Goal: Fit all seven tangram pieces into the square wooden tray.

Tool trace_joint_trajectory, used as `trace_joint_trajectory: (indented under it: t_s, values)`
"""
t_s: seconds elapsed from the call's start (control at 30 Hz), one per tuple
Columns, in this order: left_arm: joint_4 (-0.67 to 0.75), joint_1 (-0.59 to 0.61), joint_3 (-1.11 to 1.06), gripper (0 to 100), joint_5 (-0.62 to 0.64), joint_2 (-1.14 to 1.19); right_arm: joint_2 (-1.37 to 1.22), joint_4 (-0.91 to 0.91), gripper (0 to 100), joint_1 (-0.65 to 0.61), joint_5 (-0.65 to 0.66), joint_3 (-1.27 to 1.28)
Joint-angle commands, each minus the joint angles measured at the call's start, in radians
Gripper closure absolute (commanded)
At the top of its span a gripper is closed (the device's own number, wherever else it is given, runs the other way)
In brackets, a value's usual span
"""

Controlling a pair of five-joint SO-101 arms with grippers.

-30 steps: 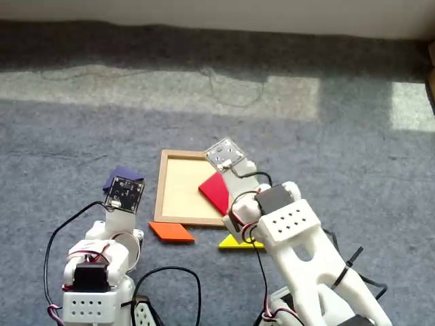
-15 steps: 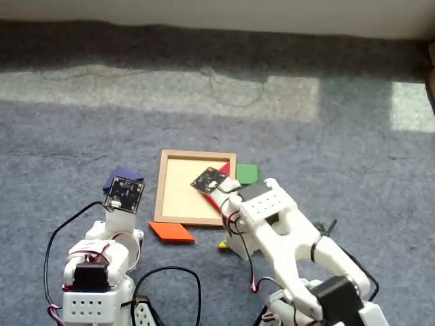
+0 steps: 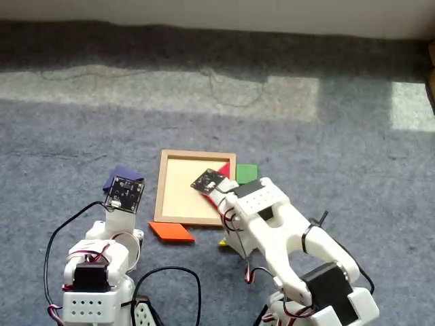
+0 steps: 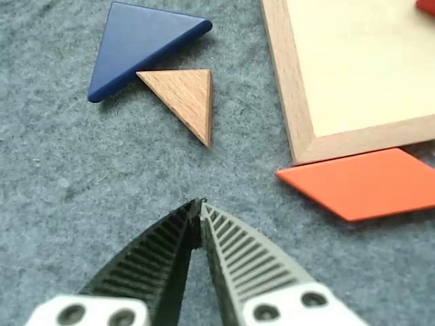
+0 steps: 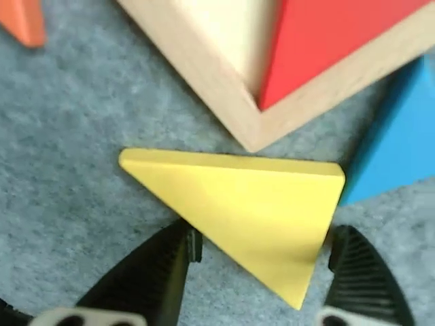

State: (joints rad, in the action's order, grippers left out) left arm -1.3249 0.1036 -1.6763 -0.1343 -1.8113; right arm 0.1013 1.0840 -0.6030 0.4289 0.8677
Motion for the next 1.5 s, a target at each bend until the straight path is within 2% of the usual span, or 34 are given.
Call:
trace_joint_trajectory:
  t_s: [0.0,0.07,0.33,0.83,0.97,1.2,1.47]
  values:
    - [-0.005,0.01,-0.019,100,-0.005,-0.001,-0.033,-0.05,92.0,-0.015,0.012,0.012]
    - [-0.005,0.01,-0.019,100,-0.005,-0.001,-0.03,-0.045,99.8,-0.015,0.012,0.004]
    - [-0.005,0.01,-0.019,100,-0.005,-0.001,-0.03,0.101,99.4,-0.008,0.008,-0.12]
    - [-0.005,0.01,-0.019,100,-0.005,-0.001,-0.024,0.102,99.4,-0.008,0.006,-0.12]
    - [-0.005,0.01,-0.019,100,-0.005,-0.002,0.12,0.101,99.4,-0.008,0.006,-0.107]
    - [-0.005,0.01,-0.019,100,-0.005,-0.002,0.446,0.015,99.4,-0.008,0.006,0.094]
    - [-0.005,0.01,-0.019,100,-0.005,-0.002,0.51,0.008,99.4,-0.008,0.006,0.139]
